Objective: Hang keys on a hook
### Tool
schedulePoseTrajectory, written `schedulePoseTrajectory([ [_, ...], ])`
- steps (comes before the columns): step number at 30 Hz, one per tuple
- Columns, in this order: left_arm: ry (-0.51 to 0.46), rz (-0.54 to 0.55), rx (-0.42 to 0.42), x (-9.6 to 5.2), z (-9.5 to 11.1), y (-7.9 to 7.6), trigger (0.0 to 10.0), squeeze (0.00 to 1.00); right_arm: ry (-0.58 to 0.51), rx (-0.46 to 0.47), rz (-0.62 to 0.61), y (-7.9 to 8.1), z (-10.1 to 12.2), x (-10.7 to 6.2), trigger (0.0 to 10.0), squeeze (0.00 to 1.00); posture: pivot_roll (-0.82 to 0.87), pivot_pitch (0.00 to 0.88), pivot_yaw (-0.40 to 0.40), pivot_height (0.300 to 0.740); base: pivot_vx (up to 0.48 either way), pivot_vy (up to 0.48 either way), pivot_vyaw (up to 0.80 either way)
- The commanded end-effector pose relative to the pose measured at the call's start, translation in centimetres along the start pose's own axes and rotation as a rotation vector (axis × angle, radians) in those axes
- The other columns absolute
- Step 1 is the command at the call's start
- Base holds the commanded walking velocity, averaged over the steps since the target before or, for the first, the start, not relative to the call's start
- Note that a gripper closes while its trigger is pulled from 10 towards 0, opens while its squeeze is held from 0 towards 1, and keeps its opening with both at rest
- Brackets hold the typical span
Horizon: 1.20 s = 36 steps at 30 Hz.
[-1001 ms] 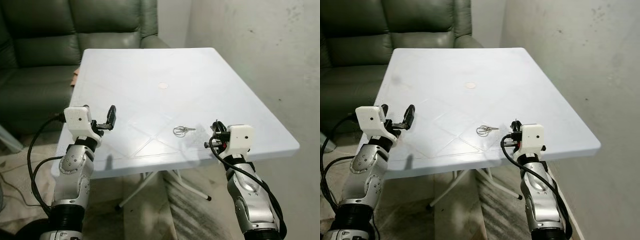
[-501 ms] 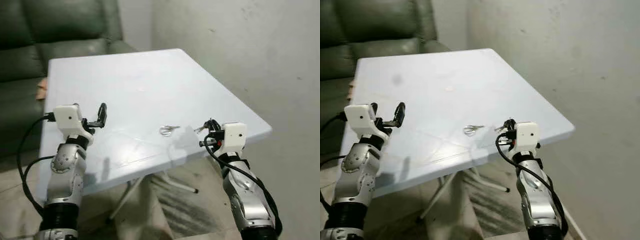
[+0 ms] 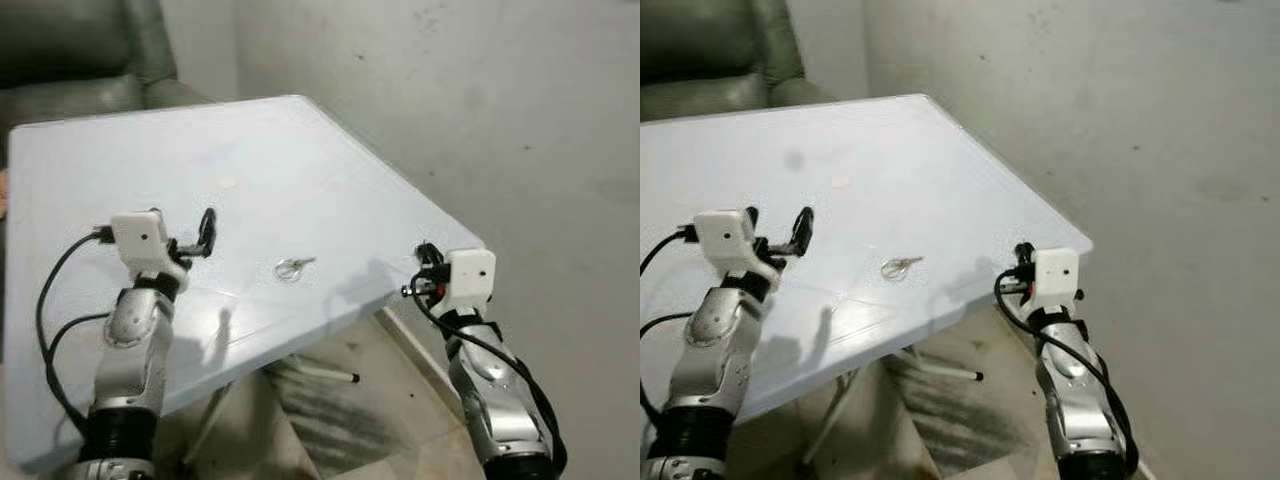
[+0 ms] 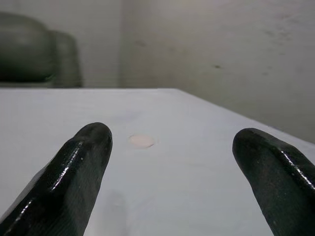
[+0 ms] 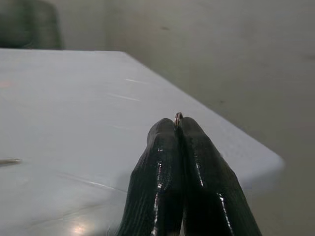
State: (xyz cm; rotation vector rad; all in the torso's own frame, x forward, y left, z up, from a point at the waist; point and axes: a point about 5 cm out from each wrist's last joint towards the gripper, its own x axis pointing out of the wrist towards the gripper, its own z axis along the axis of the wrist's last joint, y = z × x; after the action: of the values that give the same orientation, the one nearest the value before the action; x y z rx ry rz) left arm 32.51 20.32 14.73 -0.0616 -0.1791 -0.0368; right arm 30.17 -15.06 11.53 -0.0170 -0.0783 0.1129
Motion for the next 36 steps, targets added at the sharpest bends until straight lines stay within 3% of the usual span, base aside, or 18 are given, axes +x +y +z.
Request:
schedulePoseTrajectory([
  [1, -0.006, -0.031, 0.014, 0.12, 0.15, -0.6, 10.0, 0.0, -0.01, -0.009, -0.013, -0.47, 0.29, 0.08, 10.0, 0.0, 0.02, 0.0, -0.018, 0.74, 0.0, 0.0, -0.76],
  [10, 0.004, -0.008, -0.019, 0.0, -0.03, -0.55, 10.0, 0.0, -0.003, -0.012, -0.012, -0.47, 0.19, 0.03, 10.0, 0.0, 0.03, 0.0, -0.021, 0.74, 0.0, 0.0, -0.76],
  [36, 0.025, 0.008, 0.008, -0.26, -0.31, -0.44, 10.0, 0.0, 0.006, -0.006, -0.026, -0.52, 0.02, -0.26, 10.0, 0.0, 0.03, 0.0, -0.017, 0.74, 0.0, 0.0, -0.75],
])
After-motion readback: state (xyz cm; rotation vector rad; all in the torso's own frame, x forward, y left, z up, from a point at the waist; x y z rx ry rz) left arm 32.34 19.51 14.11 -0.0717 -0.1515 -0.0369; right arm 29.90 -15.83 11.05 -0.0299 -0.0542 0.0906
